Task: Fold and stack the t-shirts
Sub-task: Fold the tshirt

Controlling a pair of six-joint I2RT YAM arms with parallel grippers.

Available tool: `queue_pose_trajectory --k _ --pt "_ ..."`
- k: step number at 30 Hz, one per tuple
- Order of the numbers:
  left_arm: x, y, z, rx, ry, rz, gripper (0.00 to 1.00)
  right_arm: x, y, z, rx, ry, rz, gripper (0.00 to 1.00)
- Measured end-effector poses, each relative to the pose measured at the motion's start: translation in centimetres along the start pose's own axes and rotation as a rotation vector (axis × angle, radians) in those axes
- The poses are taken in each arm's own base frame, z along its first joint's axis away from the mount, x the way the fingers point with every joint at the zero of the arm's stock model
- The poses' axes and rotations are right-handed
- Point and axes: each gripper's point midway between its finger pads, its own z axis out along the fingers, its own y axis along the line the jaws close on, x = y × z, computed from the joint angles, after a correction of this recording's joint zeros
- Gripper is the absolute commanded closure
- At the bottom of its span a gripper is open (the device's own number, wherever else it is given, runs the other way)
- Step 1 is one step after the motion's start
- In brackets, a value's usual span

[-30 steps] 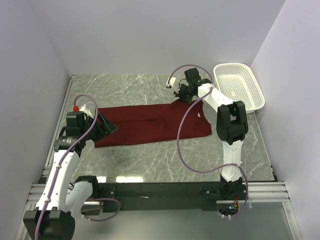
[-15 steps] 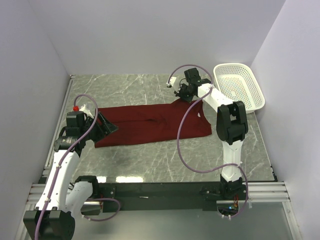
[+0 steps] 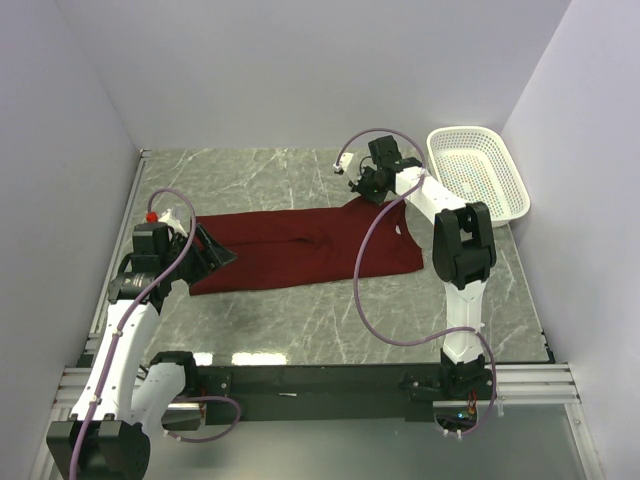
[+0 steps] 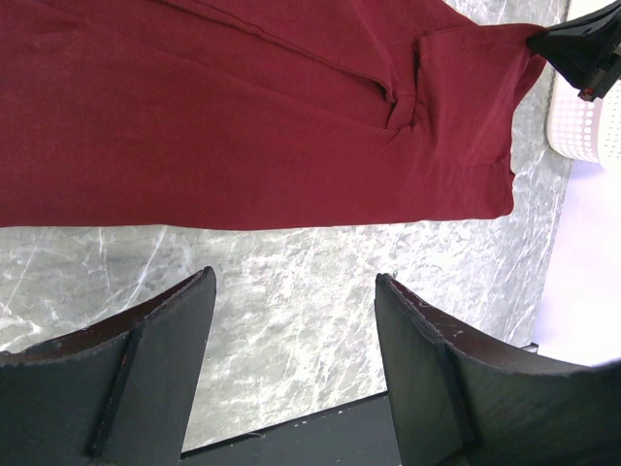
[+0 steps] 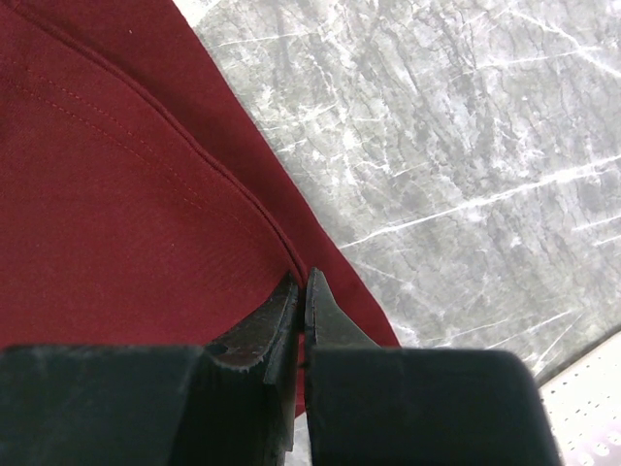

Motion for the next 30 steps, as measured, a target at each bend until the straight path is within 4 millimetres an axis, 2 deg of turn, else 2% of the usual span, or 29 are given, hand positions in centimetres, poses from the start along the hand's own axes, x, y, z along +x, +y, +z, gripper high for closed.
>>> queue_pose_trajectory --k 9,10,11,12,13,16,22,25,27,30 --pt "0.0 0.0 0.0 0.0 0.0 0.0 0.28 0.2 -0.1 0.2 0.006 0.007 0.014 0.98" --pt "0.0 0.0 0.0 0.0 0.0 0.0 0.28 0.2 -0.2 0.2 0.009 0.009 0.016 0.95" --pt "0.0 0.0 0.0 0.0 0.0 0.0 0.28 0.2 -0.2 0.2 0.013 0.01 0.017 0.88" --pt "0.0 0.0 0.0 0.0 0.0 0.0 0.28 0.2 -0.3 0.2 0.016 0.012 0.022 0.64" --pt "0.0 0.0 0.0 0.0 0.0 0.0 0.28 0.3 -0.3 0.2 0.019 0.015 0.032 0.56" --pt "0.0 0.0 0.0 -0.001 0.0 0.0 0.28 0.4 -1.0 0.3 0.055 0.026 0.045 0.45" --pt "0.0 0.0 0.0 0.0 -0.001 0.0 0.28 0.5 -3.9 -0.1 0.232 0.045 0.179 0.4" --pt "0.0 0.0 0.0 0.0 -0.001 0.0 0.28 0.2 -4.2 -0.6 0.245 0.038 0.262 0.41" --pt "-0.1 0.1 0.0 -0.008 -0.007 0.0 0.27 -0.3 -3.5 -1.1 0.193 0.016 0.299 0.42" --pt "-0.4 0.3 0.1 -0.022 -0.022 -0.005 0.27 -1.9 0.1 -2.8 -0.019 -0.076 0.315 0.42"
